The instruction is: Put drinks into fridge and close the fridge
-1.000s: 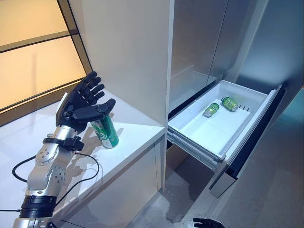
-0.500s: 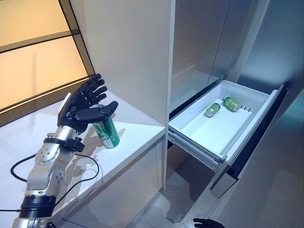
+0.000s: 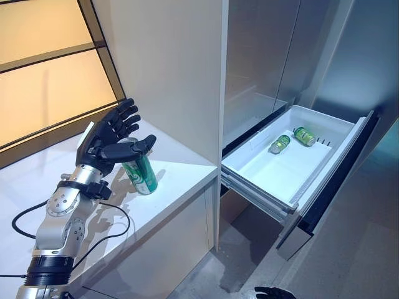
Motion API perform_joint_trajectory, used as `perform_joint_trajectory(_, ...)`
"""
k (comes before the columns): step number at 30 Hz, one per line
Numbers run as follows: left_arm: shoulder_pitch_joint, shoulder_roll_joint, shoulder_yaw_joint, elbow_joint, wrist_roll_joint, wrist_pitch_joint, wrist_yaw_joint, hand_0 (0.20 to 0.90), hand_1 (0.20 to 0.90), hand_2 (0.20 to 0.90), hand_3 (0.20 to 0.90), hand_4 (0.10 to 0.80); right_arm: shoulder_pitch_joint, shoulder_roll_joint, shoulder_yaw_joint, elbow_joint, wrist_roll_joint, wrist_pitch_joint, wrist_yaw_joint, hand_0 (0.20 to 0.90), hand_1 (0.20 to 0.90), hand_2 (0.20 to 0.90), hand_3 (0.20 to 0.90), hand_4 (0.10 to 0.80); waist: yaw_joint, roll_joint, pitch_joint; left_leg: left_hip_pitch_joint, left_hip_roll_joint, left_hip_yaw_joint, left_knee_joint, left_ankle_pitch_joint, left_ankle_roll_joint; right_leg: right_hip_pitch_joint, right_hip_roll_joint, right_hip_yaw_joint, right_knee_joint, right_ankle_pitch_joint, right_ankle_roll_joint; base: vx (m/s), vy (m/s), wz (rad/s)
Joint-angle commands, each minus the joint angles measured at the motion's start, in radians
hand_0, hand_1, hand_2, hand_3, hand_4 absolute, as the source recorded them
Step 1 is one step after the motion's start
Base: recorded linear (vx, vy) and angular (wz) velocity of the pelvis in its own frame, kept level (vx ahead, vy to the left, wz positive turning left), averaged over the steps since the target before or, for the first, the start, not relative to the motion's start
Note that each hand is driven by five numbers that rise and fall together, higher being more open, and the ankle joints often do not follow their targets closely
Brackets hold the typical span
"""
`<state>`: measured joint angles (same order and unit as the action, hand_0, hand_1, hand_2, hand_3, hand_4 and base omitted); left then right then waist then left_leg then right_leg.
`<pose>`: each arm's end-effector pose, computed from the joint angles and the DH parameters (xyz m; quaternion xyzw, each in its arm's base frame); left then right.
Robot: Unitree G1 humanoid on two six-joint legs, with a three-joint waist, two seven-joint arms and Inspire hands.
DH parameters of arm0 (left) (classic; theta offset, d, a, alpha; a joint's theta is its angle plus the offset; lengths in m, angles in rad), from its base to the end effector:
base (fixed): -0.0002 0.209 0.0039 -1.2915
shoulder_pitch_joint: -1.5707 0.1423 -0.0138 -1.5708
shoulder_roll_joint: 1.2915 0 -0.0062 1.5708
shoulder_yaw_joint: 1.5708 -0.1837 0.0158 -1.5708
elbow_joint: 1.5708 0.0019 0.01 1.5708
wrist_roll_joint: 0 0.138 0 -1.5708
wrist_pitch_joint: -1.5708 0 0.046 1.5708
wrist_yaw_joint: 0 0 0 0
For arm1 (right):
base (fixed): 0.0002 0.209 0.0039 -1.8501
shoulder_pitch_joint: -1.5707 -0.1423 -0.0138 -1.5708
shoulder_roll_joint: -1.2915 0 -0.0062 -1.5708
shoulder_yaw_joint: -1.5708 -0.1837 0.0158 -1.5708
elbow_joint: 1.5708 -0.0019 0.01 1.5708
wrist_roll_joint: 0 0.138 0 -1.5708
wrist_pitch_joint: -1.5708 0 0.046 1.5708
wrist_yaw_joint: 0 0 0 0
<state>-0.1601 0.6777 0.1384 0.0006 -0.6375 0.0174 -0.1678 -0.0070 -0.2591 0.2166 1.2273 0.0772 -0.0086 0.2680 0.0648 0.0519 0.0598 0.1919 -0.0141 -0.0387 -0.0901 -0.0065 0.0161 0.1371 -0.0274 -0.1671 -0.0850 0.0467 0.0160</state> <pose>0.2277 0.2806 0.1380 0.0237 -0.1087 -0.0490 0.9926 0.0741 -0.2263 -0.1145 -0.0587 0.5860 0.1003 0.8019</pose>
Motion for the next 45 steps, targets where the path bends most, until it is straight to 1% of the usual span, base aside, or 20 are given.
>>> perform_joint_trajectory(1,-0.057,0.061,0.083,0.011,0.03,-0.075,0.041,0.9,0.9,0.9,0.9,0.8,-0.004,-0.03,0.031,0.037,-0.039,0.011,0.037,0.9,0.9,0.9,0.9,0.8,-0.003,-0.017,-0.001,-0.006,-0.048,0.068,0.016,-0.056,0.019,0.02,0.027,0.05,0.061,-0.111,0.036,0.0,0.0,0.0)
perform_joint_trajectory(13,-0.031,0.027,0.099,0.032,0.016,-0.116,0.078,0.9,0.9,0.9,0.9,0.8,-0.001,-0.029,0.023,0.034,-0.048,0.013,0.038,0.9,0.9,0.9,0.9,0.8,0.0,-0.02,0.001,-0.007,-0.048,0.072,0.016,-0.054,0.018,0.022,0.025,0.047,0.06,-0.11,0.037,0.0,0.0,0.0)
perform_joint_trajectory(20,-0.021,-0.005,0.1,0.031,-0.03,-0.133,0.065,0.9,0.9,0.9,0.9,0.8,-0.003,-0.027,0.022,0.033,-0.052,0.012,0.038,0.9,0.9,0.9,0.9,0.8,0.002,-0.021,0.002,-0.005,-0.048,0.069,0.013,-0.054,0.018,0.023,0.024,0.044,0.06,-0.111,0.036,0.0,0.0,0.0)
perform_joint_trajectory(26,-0.028,-0.024,0.094,0.017,-0.13,-0.147,0.025,0.9,0.9,0.9,0.9,0.8,-0.004,-0.028,0.023,0.033,-0.053,0.014,0.038,0.9,0.9,0.9,0.9,0.8,0.0,-0.021,0.0,-0.005,-0.049,0.068,0.013,-0.055,0.018,0.023,0.023,0.044,0.058,-0.11,0.036,0.0,0.0,0.0)
perform_joint_trajectory(30,-0.03,-0.036,0.096,0.001,-0.153,-0.165,0.017,0.9,0.9,0.9,0.9,0.8,-0.006,-0.028,0.02,0.037,-0.056,0.014,0.039,0.9,0.9,0.9,0.9,0.8,0.001,-0.021,-0.001,-0.004,-0.048,0.069,0.012,-0.055,0.017,0.023,0.024,0.044,0.057,-0.109,0.036,0.0,0.0,0.0)
perform_joint_trajectory(31,-0.031,-0.039,0.097,-0.004,-0.154,-0.173,0.015,0.738,0.738,0.738,0.711,0.611,-0.006,-0.027,0.02,0.037,-0.058,0.013,0.039,0.9,0.9,0.9,0.9,0.8,0.0,-0.021,-0.002,-0.004,-0.048,0.069,0.012,-0.055,0.017,0.024,0.024,0.045,0.057,-0.109,0.036,0.0,0.0,0.0)
perform_joint_trajectory(32,-0.032,-0.04,0.097,-0.008,-0.158,-0.178,0.013,0.672,0.672,0.672,0.634,0.534,-0.004,-0.027,0.02,0.037,-0.061,0.013,0.039,0.9,0.9,0.9,0.9,0.8,-0.001,-0.021,-0.003,-0.004,-0.048,0.07,0.012,-0.055,0.017,0.024,0.024,0.045,0.057,-0.109,0.036,0.0,0.0,0.0)
perform_joint_trajectory(33,-0.036,-0.039,0.097,-0.012,-0.169,-0.178,0.014,0.592,0.592,0.592,0.54,0.44,-0.004,-0.027,0.02,0.038,-0.061,0.011,0.039,0.9,0.9,0.9,0.9,0.8,-0.002,-0.021,-0.003,-0.004,-0.048,0.07,0.013,-0.055,0.016,0.023,0.024,0.046,0.058,-0.109,0.036,0.0,0.0,0.0)
perform_joint_trajectory(34,-0.04,-0.041,0.096,-0.015,-0.168,-0.183,0.017,0.582,0.582,0.582,0.529,0.429,-0.003,-0.026,0.021,0.04,-0.061,0.009,0.038,0.9,0.9,0.9,0.9,0.8,-0.003,-0.021,-0.004,-0.004,-0.048,0.071,0.013,-0.055,0.016,0.023,0.024,0.047,0.058,-0.11,0.036,0.0,0.0,0.0)
perform_joint_trajectory(35,-0.043,-0.042,0.096,-0.018,-0.169,-0.186,0.018,0.535,0.535,0.535,0.475,0.375,-0.003,-0.025,0.022,0.04,-0.061,0.007,0.038,0.9,0.9,0.9,0.9,0.8,-0.003,-0.021,-0.004,-0.004,-0.048,0.071,0.013,-0.055,0.016,0.023,0.024,0.047,0.059,-0.11,0.036,0.0,0.0,0.0)
perform_joint_trajectory(36,-0.045,-0.043,0.097,-0.02,-0.172,-0.184,0.018,0.526,0.526,0.526,0.464,0.364,-0.002,-0.024,0.022,0.04,-0.061,0.007,0.037,0.9,0.9,0.9,0.9,0.8,-0.003,-0.021,-0.004,-0.004,-0.048,0.072,0.013,-0.056,0.016,0.023,0.024,0.047,0.059,-0.11,0.036,0.0,0.0,0.0)
perform_joint_trajectory(37,-0.047,-0.045,0.097,-0.024,-0.172,-0.191,0.025,0.436,0.436,0.436,0.359,0.259,-0.002,-0.022,0.026,0.042,-0.058,0.005,0.034,0.9,0.9,0.9,0.9,0.8,-0.004,-0.021,-0.004,-0.002,-0.048,0.071,0.014,-0.056,0.017,0.023,0.025,0.049,0.06,-0.11,0.035,0.0,0.0,0.0)
perform_joint_trajectory(38,-0.049,-0.047,0.097,-0.025,-0.17,-0.194,0.025,0.3,0.3,0.3,0.2,0.1,-0.001,-0.02,0.027,0.042,-0.058,0.005,0.032,0.9,0.9,0.9,0.9,0.8,-0.005,-0.02,-0.004,-0.002,-0.048,0.071,0.014,-0.056,0.017,0.023,0.025,0.049,0.061,-0.111,0.035,0.0,0.0,0.0)
perform_joint_trajectory(45,-0.05,-0.042,0.095,-0.041,-0.132,-0.179,0.025,0.3,0.3,0.3,0.2,0.1,-0.002,-0.02,0.03,0.038,-0.058,0.005,0.032,0.9,0.9,0.9,0.9,0.8,-0.007,-0.021,-0.005,-0.001,-0.048,0.073,0.014,-0.058,0.018,0.023,0.027,0.055,0.06,-0.111,0.034,0.0,0.0,0.0)
